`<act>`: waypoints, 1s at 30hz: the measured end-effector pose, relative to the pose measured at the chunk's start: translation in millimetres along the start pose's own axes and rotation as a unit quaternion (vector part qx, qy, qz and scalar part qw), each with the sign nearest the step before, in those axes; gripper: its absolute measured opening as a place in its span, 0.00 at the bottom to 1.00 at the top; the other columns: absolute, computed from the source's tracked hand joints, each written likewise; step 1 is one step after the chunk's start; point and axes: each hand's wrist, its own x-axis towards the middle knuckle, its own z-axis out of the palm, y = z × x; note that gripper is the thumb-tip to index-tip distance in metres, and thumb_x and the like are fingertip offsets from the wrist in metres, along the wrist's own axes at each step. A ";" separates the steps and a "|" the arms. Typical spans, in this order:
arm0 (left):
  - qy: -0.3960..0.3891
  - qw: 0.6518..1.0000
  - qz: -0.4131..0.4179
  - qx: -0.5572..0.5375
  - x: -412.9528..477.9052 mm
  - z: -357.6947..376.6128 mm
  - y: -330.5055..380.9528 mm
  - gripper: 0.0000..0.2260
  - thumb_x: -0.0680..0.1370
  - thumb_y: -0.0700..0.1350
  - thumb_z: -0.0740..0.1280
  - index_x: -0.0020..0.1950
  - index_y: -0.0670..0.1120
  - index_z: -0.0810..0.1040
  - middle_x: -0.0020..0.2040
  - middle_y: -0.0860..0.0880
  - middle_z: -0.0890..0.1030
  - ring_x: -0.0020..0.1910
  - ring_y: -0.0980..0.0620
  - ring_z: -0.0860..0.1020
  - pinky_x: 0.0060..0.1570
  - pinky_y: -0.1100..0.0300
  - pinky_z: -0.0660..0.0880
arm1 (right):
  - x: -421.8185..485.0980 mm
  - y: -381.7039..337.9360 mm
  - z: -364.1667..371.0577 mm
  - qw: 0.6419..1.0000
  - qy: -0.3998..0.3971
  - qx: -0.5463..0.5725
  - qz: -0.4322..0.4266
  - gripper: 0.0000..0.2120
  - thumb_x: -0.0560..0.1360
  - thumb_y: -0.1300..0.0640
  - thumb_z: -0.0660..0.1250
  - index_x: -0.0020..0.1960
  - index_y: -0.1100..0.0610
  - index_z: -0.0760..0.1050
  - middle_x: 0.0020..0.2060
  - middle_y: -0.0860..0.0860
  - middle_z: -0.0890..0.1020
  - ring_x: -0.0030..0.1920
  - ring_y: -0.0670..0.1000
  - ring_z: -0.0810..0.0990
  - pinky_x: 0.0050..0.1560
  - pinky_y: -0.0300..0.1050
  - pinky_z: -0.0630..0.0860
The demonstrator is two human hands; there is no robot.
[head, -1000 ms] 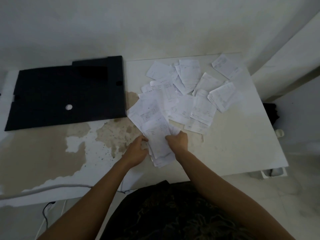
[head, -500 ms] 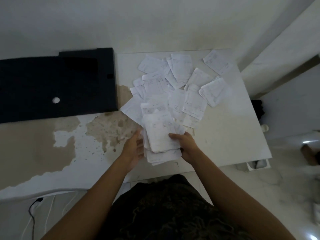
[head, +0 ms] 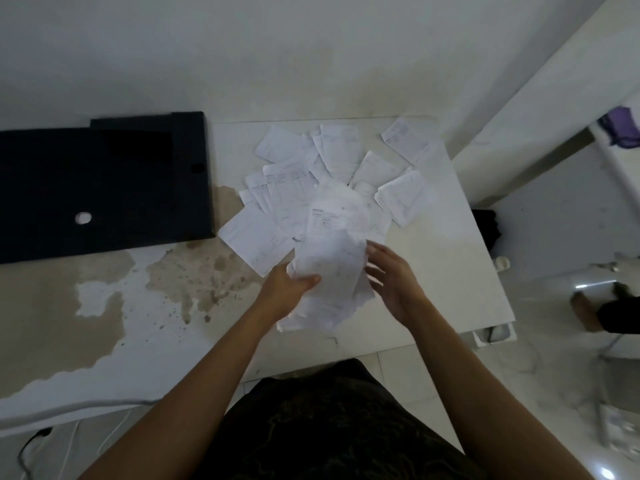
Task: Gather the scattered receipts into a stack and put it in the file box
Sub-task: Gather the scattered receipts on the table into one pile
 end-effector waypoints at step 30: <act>0.037 0.981 0.187 0.022 25.0 -17.8 22.0 0.10 0.73 0.39 0.74 0.38 0.53 0.80 0.32 0.55 0.80 0.31 0.61 0.78 0.32 0.71 0.74 | -0.3 -74.6 49.6 0.932 0.030 -0.257 -0.255 0.11 0.75 0.59 0.70 0.41 0.43 0.80 0.34 0.37 0.83 0.37 0.37 0.80 0.39 0.30 0.74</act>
